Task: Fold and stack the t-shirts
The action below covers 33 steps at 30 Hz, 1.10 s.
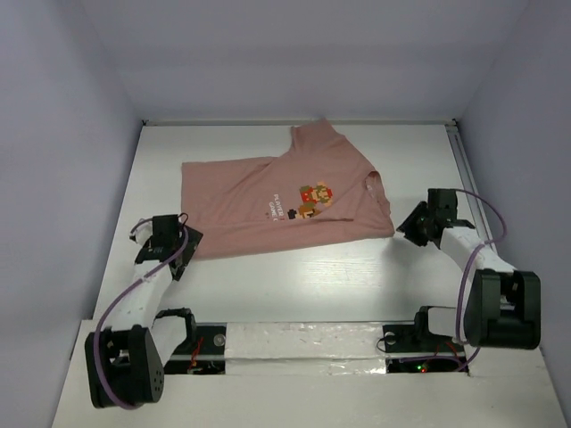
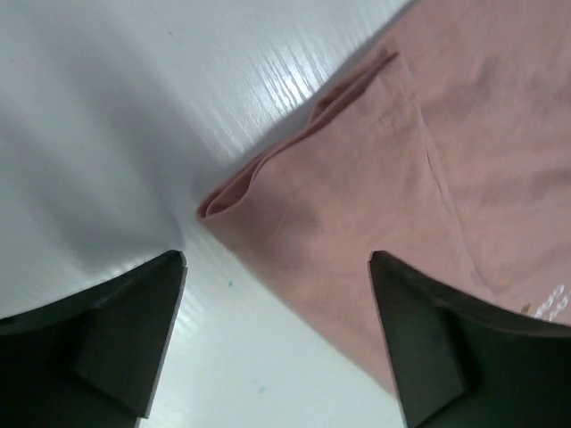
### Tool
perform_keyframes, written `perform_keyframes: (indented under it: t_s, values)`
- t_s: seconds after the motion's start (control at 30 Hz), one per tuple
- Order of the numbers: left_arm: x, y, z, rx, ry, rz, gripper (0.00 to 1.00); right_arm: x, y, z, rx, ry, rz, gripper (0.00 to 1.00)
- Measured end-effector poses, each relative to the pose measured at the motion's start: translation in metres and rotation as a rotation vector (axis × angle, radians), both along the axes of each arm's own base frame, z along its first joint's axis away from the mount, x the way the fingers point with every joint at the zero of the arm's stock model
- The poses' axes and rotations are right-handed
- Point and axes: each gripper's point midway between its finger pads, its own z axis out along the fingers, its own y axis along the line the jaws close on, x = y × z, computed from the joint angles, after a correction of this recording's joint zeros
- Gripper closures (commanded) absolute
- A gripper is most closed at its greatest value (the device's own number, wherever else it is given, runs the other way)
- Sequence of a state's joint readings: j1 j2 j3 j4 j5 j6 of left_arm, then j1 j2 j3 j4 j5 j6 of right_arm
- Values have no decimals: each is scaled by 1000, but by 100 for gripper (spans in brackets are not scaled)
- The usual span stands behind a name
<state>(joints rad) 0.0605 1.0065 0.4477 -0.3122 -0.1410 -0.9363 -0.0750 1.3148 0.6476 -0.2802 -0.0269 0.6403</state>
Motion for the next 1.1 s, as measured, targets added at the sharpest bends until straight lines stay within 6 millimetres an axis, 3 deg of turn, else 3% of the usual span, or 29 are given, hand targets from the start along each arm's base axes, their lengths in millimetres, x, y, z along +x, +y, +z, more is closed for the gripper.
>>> perform_keyframes:
  t_s: [0.03, 0.1, 0.2, 0.23, 0.27, 0.37, 0.4, 0.5, 0.57, 0.7, 0.77, 0.87, 1.1]
  values:
    - [-1, 0, 5, -2, -14, 7, 1, -5, -1, 5, -5, -6, -3, 41]
    - [-4, 1, 16, 3, -27, 15, 1, -10, -3, 15, -17, -24, -2, 38]
    - [0, 2, 39, 31, -54, 4, 5, -9, 0, 28, -19, -39, 29, 69]
    - [5, 0, 52, 47, -85, -14, 18, -7, 4, 34, -8, -54, 44, 92]
    - [10, -3, 64, 59, -124, -35, 29, -4, 9, 39, -2, -68, 63, 100]
    - [23, -13, 96, 81, -254, -93, 91, 11, 49, 57, 19, -104, 192, 100]
    - [25, -16, 98, 81, -268, -110, 97, 24, 64, 70, 26, -142, 236, 84]
    - [34, -24, 96, 77, -276, -157, 100, 46, 111, 68, 62, -147, 349, 66]
    - [39, -27, 83, 69, -244, -179, 100, 59, 121, 57, 75, -132, 360, 60]
    - [35, -32, 42, 51, -131, -214, 100, 61, 124, 20, 88, -37, 348, 62]
    - [30, -34, 34, 48, -108, -229, 100, 58, 124, 6, 94, 4, 346, 64]
    - [31, -36, 33, 46, -121, -245, 100, 55, 128, -2, 105, 30, 350, 64]
    - [35, -41, 34, 37, -152, -273, 100, 55, 144, -1, 136, 17, 376, 66]
